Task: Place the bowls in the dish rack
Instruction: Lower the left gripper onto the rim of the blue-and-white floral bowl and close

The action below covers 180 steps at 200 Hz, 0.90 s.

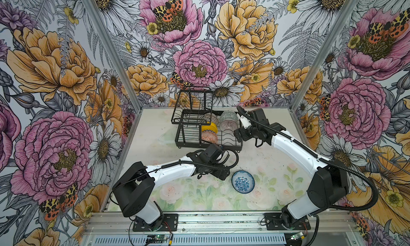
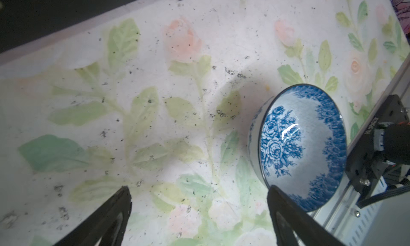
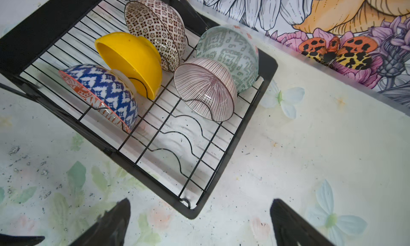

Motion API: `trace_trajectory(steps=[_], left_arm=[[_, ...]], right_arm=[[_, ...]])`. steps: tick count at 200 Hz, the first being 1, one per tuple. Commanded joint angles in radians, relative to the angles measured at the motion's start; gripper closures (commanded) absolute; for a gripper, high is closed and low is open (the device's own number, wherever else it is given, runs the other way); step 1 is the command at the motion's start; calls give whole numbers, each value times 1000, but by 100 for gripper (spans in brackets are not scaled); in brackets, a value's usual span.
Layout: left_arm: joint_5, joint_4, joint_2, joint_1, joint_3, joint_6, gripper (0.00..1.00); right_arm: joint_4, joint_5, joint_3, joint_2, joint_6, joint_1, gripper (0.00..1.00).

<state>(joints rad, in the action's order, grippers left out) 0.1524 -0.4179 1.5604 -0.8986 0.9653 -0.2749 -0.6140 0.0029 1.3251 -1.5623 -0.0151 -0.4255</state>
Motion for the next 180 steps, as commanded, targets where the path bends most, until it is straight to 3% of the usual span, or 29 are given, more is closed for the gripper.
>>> trace_trajectory(steps=[1,56,112,180], left_arm=[[51,48,20,-19,49,-12,8],[62,26,121,-76,119,-3,30],[65,7,176,-90,170,-1,46],[80,2,233,-102,204,-20,59]], right_arm=[[-12,7,15,0,17,5,1],[-10,11,5,-7,17,7,1],[-10,10,-3,-15,15,7,1],[-9,21,-10,-15,15,8,1]])
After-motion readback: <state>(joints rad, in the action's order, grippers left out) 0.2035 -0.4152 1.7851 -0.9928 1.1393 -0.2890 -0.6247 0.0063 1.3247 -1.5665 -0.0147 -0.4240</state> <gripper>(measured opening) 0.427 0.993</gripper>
